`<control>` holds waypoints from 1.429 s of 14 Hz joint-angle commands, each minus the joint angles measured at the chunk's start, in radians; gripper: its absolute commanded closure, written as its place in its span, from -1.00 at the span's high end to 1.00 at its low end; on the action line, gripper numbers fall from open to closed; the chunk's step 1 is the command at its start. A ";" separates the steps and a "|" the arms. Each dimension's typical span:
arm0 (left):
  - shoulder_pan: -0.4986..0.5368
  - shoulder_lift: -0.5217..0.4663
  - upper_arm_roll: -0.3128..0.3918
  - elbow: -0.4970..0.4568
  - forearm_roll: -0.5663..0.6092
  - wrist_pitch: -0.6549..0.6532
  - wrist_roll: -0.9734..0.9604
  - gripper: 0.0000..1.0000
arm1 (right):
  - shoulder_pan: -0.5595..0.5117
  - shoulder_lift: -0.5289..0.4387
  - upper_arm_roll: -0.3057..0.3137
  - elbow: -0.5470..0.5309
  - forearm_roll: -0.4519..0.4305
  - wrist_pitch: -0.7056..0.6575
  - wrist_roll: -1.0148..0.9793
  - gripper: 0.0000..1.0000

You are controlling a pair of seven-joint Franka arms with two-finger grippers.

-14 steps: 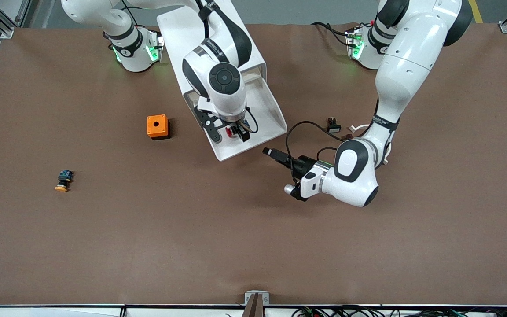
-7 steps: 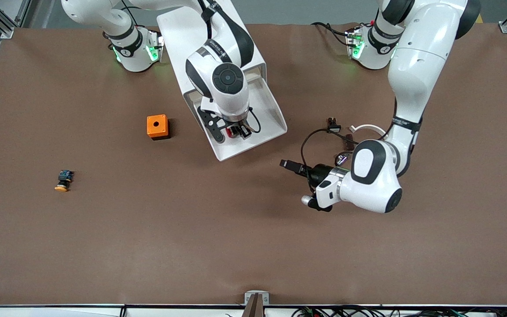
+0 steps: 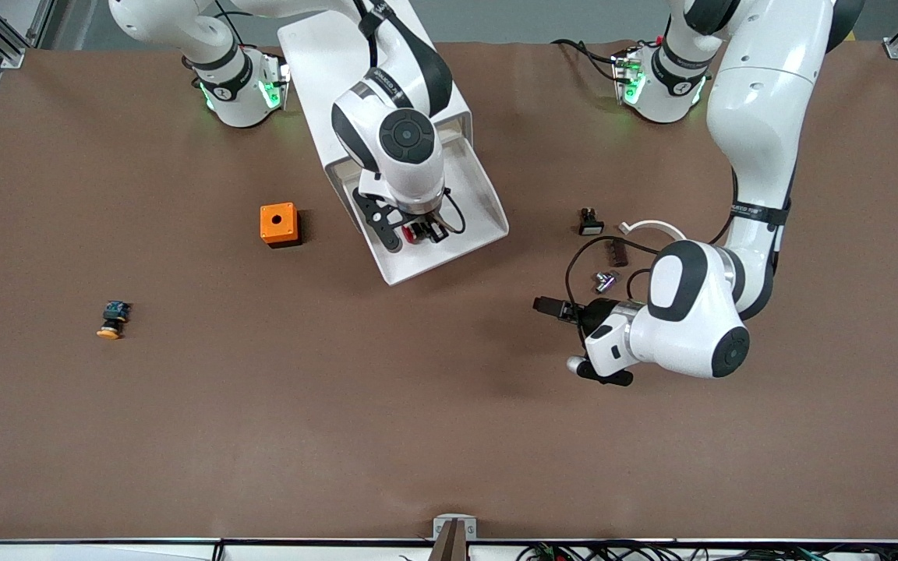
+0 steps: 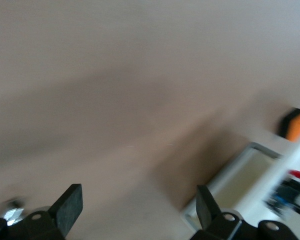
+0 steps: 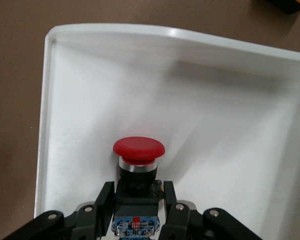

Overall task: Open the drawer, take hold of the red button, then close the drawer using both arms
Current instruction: 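Lift the red button out with the right gripper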

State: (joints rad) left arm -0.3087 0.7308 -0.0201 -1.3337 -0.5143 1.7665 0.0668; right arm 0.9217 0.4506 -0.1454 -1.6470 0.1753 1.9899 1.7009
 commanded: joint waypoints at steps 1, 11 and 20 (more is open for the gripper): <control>-0.045 -0.021 0.009 0.019 0.143 0.024 -0.112 1.00 | -0.004 0.011 -0.005 0.076 0.019 -0.051 0.003 -0.82; -0.144 -0.022 0.006 0.036 0.333 0.082 -0.701 1.00 | -0.361 -0.168 -0.022 0.274 0.019 -0.645 -0.736 -0.82; -0.317 -0.007 -0.006 0.028 0.369 0.145 -0.978 1.00 | -0.598 -0.336 -0.022 -0.161 -0.181 -0.311 -1.398 -0.82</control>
State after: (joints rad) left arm -0.6171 0.7282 -0.0247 -1.2987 -0.1529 1.8991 -0.8920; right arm 0.3712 0.1777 -0.1839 -1.6665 0.0244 1.5833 0.3979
